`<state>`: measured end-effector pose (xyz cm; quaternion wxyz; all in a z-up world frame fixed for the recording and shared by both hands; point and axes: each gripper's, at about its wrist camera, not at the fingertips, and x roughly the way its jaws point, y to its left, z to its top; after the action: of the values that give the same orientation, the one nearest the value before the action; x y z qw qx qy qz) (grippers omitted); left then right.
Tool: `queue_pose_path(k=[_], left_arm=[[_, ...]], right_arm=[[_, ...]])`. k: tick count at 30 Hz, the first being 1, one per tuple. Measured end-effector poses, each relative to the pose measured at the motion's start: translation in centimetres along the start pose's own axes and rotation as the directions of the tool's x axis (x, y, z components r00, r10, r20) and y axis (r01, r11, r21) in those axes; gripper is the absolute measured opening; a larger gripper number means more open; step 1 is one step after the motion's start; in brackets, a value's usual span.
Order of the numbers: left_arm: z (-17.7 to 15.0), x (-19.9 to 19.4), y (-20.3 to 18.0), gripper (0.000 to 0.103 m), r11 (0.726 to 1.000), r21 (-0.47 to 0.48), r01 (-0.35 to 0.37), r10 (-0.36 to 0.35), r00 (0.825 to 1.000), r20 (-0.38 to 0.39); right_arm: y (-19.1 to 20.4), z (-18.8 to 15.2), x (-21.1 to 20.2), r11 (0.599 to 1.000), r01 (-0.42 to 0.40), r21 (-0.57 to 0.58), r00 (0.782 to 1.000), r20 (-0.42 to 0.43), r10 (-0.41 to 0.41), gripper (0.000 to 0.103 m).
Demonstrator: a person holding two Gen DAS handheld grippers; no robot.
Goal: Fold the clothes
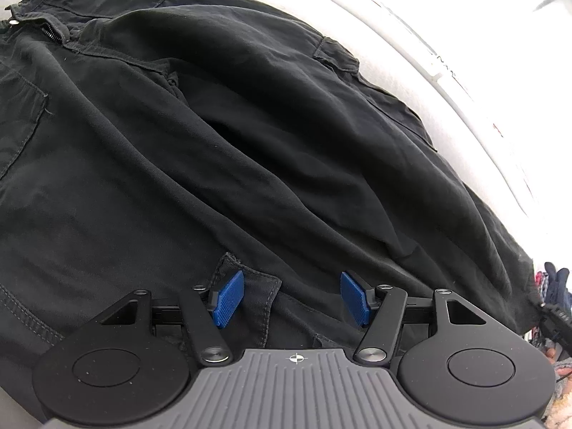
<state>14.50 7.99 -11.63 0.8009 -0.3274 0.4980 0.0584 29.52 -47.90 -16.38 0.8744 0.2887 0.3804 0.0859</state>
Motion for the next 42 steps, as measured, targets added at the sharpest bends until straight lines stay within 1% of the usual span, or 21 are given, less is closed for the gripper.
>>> queue_pose_path(k=[2, 5, 8, 10, 12, 14, 15, 16, 17, 18, 20, 21, 22, 23, 25, 27, 28, 31, 38, 41, 42], left_arm=[[0.1, 0.0, 0.1, 0.064, 1.0, -0.009, 0.004, -0.004, 1.0, -0.001], [0.1, 0.0, 0.0, 0.064, 1.0, -0.013, 0.001, -0.001, 1.0, -0.001], [0.1, -0.1, -0.1, 0.064, 1.0, -0.011, 0.0, 0.0, 1.0, 0.003], [0.0, -0.2, 0.0, 0.064, 1.0, -0.02, 0.007, -0.006, 1.0, 0.006], [0.1, -0.3, 0.3, 0.064, 1.0, -0.029, 0.011, -0.011, 1.0, 0.007], [0.3, -0.6, 0.4, 0.064, 1.0, -0.028, 0.011, -0.011, 1.0, 0.012], [0.5, -1.0, 0.5, 0.064, 1.0, -0.026, 0.008, -0.007, 1.0, 0.024], [0.9, -1.7, 0.7, 0.064, 1.0, -0.022, 0.012, -0.011, 0.999, 0.043], [1.4, -2.2, 0.8, 0.064, 1.0, -0.02, 0.015, -0.014, 0.998, 0.063], [1.9, -2.8, 1.0, 0.064, 1.0, -0.019, 0.017, -0.016, 0.996, 0.084], [2.9, -3.7, 1.2, 0.064, 1.0, -0.01, 0.007, -0.006, 0.993, 0.121], [3.5, -4.0, 1.3, 0.065, 1.0, -0.002, -0.007, 0.007, 0.991, 0.137], [4.4, -4.3, 1.5, 0.065, 0.999, -0.002, -0.04, 0.039, 0.987, 0.159], [5.0, -4.4, 1.5, 0.065, 0.999, -0.003, -0.05, 0.05, 0.985, 0.167], [5.9, -4.7, 1.6, 0.065, 0.999, -0.007, -0.041, 0.041, 0.983, 0.179], [6.6, -4.7, 1.3, 0.065, 0.999, -0.009, -0.037, 0.038, 0.982, 0.187], [6.8, -4.7, 1.1, 0.065, 0.999, -0.006, -0.038, 0.039, 0.981, 0.189], [6.5, -4.2, 0.7, 0.065, 0.999, -0.005, -0.034, 0.035, 0.984, 0.176], [6.3, -2.3, 0.0, 0.065, 0.998, 0.02, -0.06, 0.057, 0.991, 0.117], [6.3, -2.0, -0.3, 0.065, 0.998, 0.022, -0.063, 0.06, 0.993, 0.105], [6.3, -1.8, -0.3, 0.065, 0.998, 0.024, -0.064, 0.062, 0.993, 0.103]], right_arm=[[-0.4, 1.7, -1.1, 0.995, -0.077, 0.061, 0.995, 0.075, 0.072, 0.009], [1.2, 5.0, -2.5, 0.985, -0.162, 0.052, 0.976, 0.156, 0.152, 0.009], [3.5, 7.1, -3.7, 0.983, -0.185, 0.001, 0.962, 0.203, 0.181, 0.009], [3.8, 7.0, -4.0, 0.987, -0.158, -0.008, 0.966, 0.208, 0.156, 0.009], [2.9, 6.4, -3.4, 0.996, -0.091, 0.022, 0.979, 0.184, 0.085, 0.009], [1.1, 5.2, -2.0, 0.998, 0.002, 0.062, 0.993, 0.116, -0.009, 0.009], [0.3, 4.5, -1.0, 0.996, 0.063, 0.064, 0.995, 0.069, -0.067, 0.01], [-0.4, 3.6, 0.1, 0.99, 0.128, 0.056, 0.992, 0.019, -0.129, 0.01], [-1.0, 3.0, 0.8, 0.985, 0.163, 0.056, 0.987, -0.017, -0.162, 0.01], [-1.4, 2.5, 1.3, 0.98, 0.187, 0.061, 0.982, -0.047, -0.184, 0.011], [-2.1, 1.7, 2.1, 0.973, 0.22, 0.073, 0.973, -0.087, -0.213, 0.019], [-2.5, 1.7, 2.1, 0.971, 0.217, 0.104, 0.974, -0.086, -0.209, 0.019], [-2.8, 1.7, 2.0, 0.968, 0.212, 0.131, 0.976, -0.078, -0.204, 0.03], [-3.0, 1.8, 1.8, 0.967, 0.208, 0.149, 0.978, -0.063, -0.201, 0.038], [-3.1, 2.4, 0.6, 0.968, 0.185, 0.173, 0.983, -0.008, -0.186, 0.043], [-3.0, 3.2, 0.2, 0.972, 0.151, 0.178, 0.987, 0.018, -0.157, 0.05], [-3.0, 3.7, 0.3, 0.975, 0.133, 0.179, 0.99, 0.025, -0.14, 0.056], [-2.6, 5.2, 1.9, 0.981, 0.108, 0.159, 0.994, 0.004, -0.11, 0.061], [-1.7, 8.6, 7.8, 0.984, 0.086, 0.158, 0.995, -0.061, -0.077, 0.063], [-1.6, 10.5, 10.9, 0.984, 0.057, 0.167, 0.988, -0.153, -0.031, 0.063], [-1.6, 10.9, 11.8, 0.984, 0.055, 0.169, 0.983, -0.184, -0.023, 0.065]])
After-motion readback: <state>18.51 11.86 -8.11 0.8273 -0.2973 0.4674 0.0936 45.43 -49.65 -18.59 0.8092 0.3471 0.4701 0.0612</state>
